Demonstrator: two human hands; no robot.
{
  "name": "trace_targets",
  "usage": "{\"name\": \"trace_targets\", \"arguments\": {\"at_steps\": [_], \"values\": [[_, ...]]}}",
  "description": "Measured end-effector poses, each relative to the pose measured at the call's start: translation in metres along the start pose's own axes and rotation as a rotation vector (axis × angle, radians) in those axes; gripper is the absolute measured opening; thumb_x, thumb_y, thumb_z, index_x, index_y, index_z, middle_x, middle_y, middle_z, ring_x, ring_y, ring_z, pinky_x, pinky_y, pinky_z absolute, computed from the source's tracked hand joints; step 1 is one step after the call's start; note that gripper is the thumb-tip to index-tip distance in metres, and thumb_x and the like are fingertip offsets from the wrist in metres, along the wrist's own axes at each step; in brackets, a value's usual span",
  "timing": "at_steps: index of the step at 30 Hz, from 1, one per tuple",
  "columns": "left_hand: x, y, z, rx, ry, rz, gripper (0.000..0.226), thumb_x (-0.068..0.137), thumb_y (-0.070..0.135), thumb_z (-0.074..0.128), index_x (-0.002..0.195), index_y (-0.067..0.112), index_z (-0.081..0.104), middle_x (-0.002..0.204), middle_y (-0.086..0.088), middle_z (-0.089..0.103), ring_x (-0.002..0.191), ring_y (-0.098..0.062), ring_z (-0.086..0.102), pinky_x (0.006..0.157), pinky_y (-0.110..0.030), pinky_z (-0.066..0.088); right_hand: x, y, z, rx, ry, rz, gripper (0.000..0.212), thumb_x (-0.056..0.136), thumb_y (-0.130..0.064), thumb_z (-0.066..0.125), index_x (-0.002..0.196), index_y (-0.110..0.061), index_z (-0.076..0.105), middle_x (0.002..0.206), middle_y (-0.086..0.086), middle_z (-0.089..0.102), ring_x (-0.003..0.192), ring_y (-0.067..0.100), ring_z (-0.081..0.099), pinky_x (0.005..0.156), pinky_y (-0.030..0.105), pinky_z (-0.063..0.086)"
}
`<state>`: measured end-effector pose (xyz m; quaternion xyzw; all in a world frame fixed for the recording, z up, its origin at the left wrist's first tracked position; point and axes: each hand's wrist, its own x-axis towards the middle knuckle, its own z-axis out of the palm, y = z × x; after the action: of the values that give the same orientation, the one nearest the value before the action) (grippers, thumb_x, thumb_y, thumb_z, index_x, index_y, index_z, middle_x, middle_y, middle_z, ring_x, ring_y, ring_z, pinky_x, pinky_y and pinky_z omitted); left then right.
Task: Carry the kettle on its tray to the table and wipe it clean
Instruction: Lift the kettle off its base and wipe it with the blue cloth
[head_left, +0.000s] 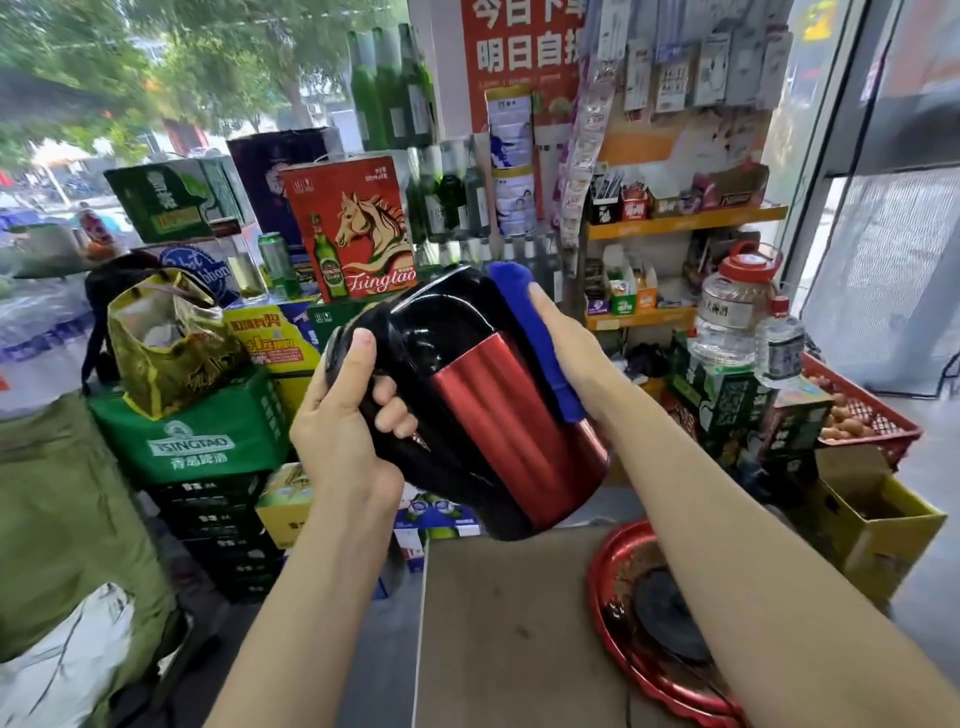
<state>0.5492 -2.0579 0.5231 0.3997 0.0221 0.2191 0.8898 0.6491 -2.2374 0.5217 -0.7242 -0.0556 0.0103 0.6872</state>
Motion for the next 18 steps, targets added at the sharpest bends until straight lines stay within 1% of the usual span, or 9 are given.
{"name": "trace_targets", "arguments": {"at_steps": [2, 4, 7, 8, 10, 13, 15, 17, 18], "values": [[0.007, 0.000, -0.010, -0.023, 0.024, 0.004, 0.013, 0.090, 0.025, 0.070, 0.098, 0.018, 0.064, 0.054, 0.003, 0.042, 0.037, -0.006, 0.032, 0.036, -0.018, 0.030, -0.008, 0.033, -0.019, 0.182, -0.107, 0.198, 0.065, 0.081, -0.070, 0.054, 0.116, -0.018, 0.069, 0.097, 0.002, 0.076, 0.084, 0.019, 0.072, 0.083, 0.033, 0.056], [0.016, -0.004, -0.022, -0.023, 0.074, 0.009, 0.014, 0.090, 0.026, 0.071, 0.099, 0.018, 0.064, 0.055, 0.004, 0.042, 0.038, -0.006, 0.032, 0.037, -0.018, 0.029, -0.026, 0.080, -0.021, 0.400, -0.102, 0.299, 0.072, 0.072, -0.068, 0.064, 0.121, -0.016, 0.069, 0.107, 0.007, 0.076, 0.092, 0.023, 0.074, 0.086, 0.036, 0.057], [0.024, -0.023, -0.034, -0.024, 0.144, -0.004, 0.008, 0.091, 0.025, 0.071, 0.089, 0.020, 0.064, 0.054, 0.004, 0.042, 0.039, -0.007, 0.032, 0.037, -0.019, 0.029, -0.051, 0.140, 0.006, 0.761, 0.082, 0.203, 0.068, 0.079, -0.063, 0.060, 0.134, -0.024, 0.060, 0.128, 0.005, 0.069, 0.116, 0.025, 0.066, 0.103, 0.047, 0.047], [0.024, -0.032, -0.037, -0.021, 0.155, -0.012, 0.008, 0.091, 0.024, 0.070, 0.088, 0.020, 0.064, 0.054, 0.004, 0.041, 0.039, -0.007, 0.032, 0.037, -0.020, 0.029, -0.058, 0.150, 0.020, 0.901, 0.163, 0.162, 0.063, 0.083, -0.060, 0.057, 0.135, -0.024, 0.058, 0.130, 0.005, 0.068, 0.119, 0.026, 0.064, 0.104, 0.048, 0.046], [0.021, -0.056, -0.043, 0.021, 0.170, -0.004, 0.007, 0.092, 0.022, 0.070, 0.094, 0.016, 0.066, 0.054, 0.003, 0.040, 0.040, -0.009, 0.031, 0.038, -0.022, 0.028, -0.068, 0.162, 0.041, 1.118, 0.317, 0.197, 0.058, 0.087, -0.059, 0.052, 0.133, -0.025, 0.060, 0.126, 0.006, 0.070, 0.115, 0.027, 0.066, 0.101, 0.048, 0.049], [0.010, -0.095, -0.054, 0.150, 0.200, 0.069, 0.040, 0.093, 0.022, 0.069, 0.127, 0.002, 0.060, 0.056, 0.002, 0.039, 0.044, -0.013, 0.029, 0.040, -0.026, 0.026, -0.076, 0.188, 0.053, 1.164, 0.493, 0.285, 0.051, 0.090, -0.058, 0.053, 0.132, -0.031, 0.061, 0.128, 0.003, 0.069, 0.110, 0.025, 0.067, 0.104, 0.053, 0.045], [0.003, -0.120, -0.066, 0.217, 0.230, 0.083, 0.045, 0.094, 0.021, 0.068, 0.132, 0.000, 0.056, 0.054, 0.003, 0.042, 0.043, -0.013, 0.031, 0.040, -0.026, 0.027, -0.088, 0.209, 0.057, 1.093, 0.551, 0.363, 0.056, 0.083, -0.058, 0.060, 0.136, -0.038, 0.056, 0.137, -0.003, 0.062, 0.109, 0.022, 0.066, 0.104, 0.059, 0.043], [-0.002, -0.145, -0.078, 0.269, 0.268, 0.074, 0.042, 0.094, 0.020, 0.069, 0.131, 0.002, 0.059, 0.052, 0.005, 0.045, 0.042, -0.011, 0.034, 0.039, -0.025, 0.030, -0.100, 0.229, 0.055, 1.060, 0.540, 0.517, 0.064, 0.080, -0.059, 0.065, 0.140, -0.040, 0.051, 0.139, -0.005, 0.060, 0.111, 0.025, 0.066, 0.091, 0.058, 0.052], [-0.004, -0.156, -0.084, 0.295, 0.287, 0.068, 0.042, 0.094, 0.019, 0.069, 0.132, 0.004, 0.060, 0.053, 0.006, 0.046, 0.041, -0.010, 0.034, 0.039, -0.025, 0.031, -0.107, 0.241, 0.053, 1.054, 0.483, 0.584, 0.073, 0.074, -0.062, 0.070, 0.141, -0.040, 0.049, 0.137, -0.003, 0.061, 0.111, 0.029, 0.066, 0.086, 0.059, 0.054]]}}
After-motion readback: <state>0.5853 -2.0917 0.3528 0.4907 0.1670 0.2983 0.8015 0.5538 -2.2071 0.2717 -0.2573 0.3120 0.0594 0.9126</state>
